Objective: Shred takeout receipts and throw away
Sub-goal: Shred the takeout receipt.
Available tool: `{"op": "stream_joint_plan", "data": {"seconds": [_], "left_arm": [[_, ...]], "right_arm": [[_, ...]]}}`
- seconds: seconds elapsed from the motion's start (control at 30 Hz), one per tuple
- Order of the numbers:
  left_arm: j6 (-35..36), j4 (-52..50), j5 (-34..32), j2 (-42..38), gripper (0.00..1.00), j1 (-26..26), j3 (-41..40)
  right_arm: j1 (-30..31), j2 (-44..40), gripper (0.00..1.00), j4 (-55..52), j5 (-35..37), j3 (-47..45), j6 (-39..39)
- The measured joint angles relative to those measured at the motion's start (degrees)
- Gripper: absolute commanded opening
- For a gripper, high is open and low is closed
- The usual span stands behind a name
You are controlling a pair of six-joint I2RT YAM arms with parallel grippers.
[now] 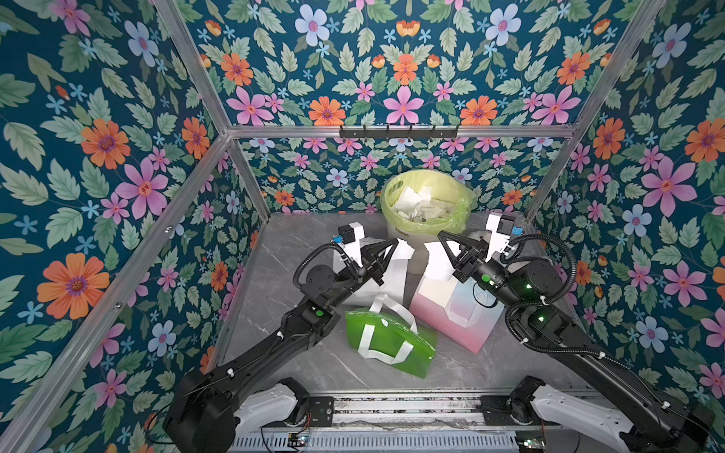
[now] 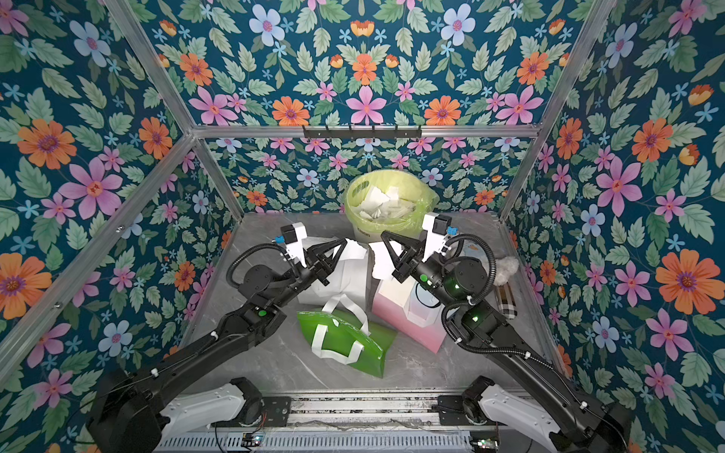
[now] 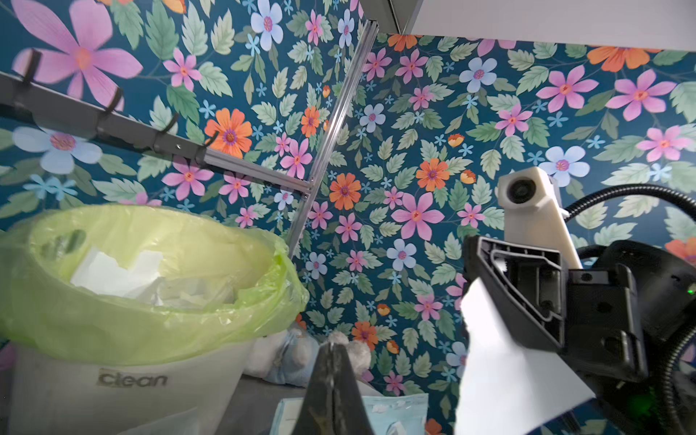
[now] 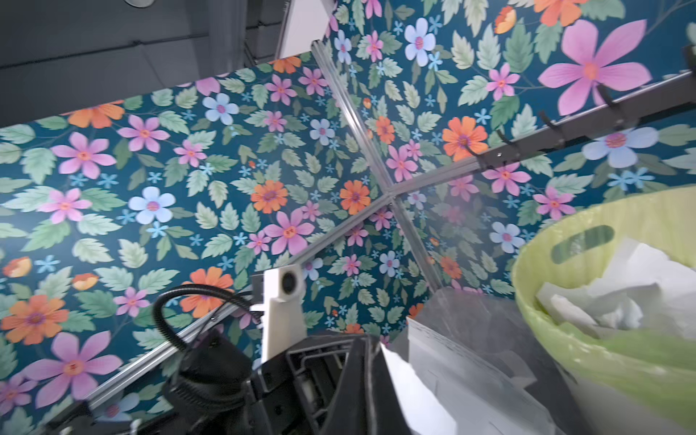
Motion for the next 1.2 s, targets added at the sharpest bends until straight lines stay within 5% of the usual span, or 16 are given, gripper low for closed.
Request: {"op": "stream_joint_plan", "data": {"seconds": [0.47, 1.2], "left_arm": [[-19.2, 19.8, 12.1, 8.8, 0.0, 0.0, 2.1], [-25.7, 26.3, 14.6, 10.4, 0.01, 0.0, 2.2]], "right_arm": [[0.0, 6.1, 0.0, 7.1, -2.0, 4.9, 4.1], [-0.2, 8.7, 0.0, 8.3, -0.5, 5.8, 7.3]]}}
